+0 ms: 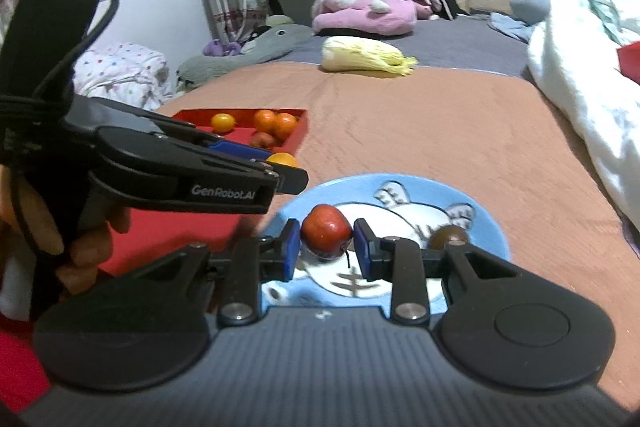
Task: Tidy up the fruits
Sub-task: 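Carry the held orange and red tomato over to the blue plate, then open the left tool to drop the orange while the right tool releases the tomato, then move both open tools back over the red tray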
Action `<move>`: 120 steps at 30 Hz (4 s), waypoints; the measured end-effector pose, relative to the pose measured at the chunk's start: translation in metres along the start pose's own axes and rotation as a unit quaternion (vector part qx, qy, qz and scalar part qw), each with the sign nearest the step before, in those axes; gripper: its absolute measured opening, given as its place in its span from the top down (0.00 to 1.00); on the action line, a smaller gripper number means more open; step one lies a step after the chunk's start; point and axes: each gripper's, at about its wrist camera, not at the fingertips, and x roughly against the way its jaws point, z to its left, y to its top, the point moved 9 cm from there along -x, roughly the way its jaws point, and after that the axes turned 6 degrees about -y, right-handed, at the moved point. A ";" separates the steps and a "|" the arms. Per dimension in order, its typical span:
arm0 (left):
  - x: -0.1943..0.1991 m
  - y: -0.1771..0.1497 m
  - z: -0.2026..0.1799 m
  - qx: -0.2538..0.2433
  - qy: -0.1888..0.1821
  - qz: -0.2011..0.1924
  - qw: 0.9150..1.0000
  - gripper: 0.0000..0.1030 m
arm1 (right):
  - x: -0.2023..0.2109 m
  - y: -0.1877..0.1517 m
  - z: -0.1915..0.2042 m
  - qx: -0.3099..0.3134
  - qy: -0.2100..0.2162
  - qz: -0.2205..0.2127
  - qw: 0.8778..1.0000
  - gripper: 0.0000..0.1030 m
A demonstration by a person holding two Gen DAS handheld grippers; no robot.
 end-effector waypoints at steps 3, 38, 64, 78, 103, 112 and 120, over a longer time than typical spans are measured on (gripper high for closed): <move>-0.009 0.001 -0.013 -0.006 -0.006 0.005 1.000 0.63 | 0.000 -0.005 -0.011 -0.009 -0.008 0.003 1.000 0.68; -0.025 -0.043 -0.057 -0.034 -0.030 0.042 0.998 0.63 | -0.007 -0.021 -0.065 -0.036 -0.063 0.018 0.997 0.68; -0.026 -0.052 -0.056 -0.035 -0.019 0.056 0.998 0.63 | -0.040 -0.015 -0.063 -0.032 -0.070 0.036 0.996 0.68; -0.011 -0.043 -0.052 -0.022 -0.023 0.035 0.999 0.43 | -0.014 -0.006 -0.068 -0.062 -0.064 0.010 0.996 0.38; 0.043 -0.032 0.082 0.087 0.071 -0.005 0.994 0.42 | -0.021 0.019 -0.011 -0.043 -0.003 -0.003 0.999 0.37; 0.037 -0.014 0.176 0.139 0.154 -0.014 0.978 0.42 | -0.057 0.050 0.058 0.009 0.057 0.005 0.998 0.38; 0.017 -0.019 0.233 0.156 0.175 0.004 0.972 0.42 | -0.107 0.075 0.105 0.065 0.073 0.035 0.995 0.39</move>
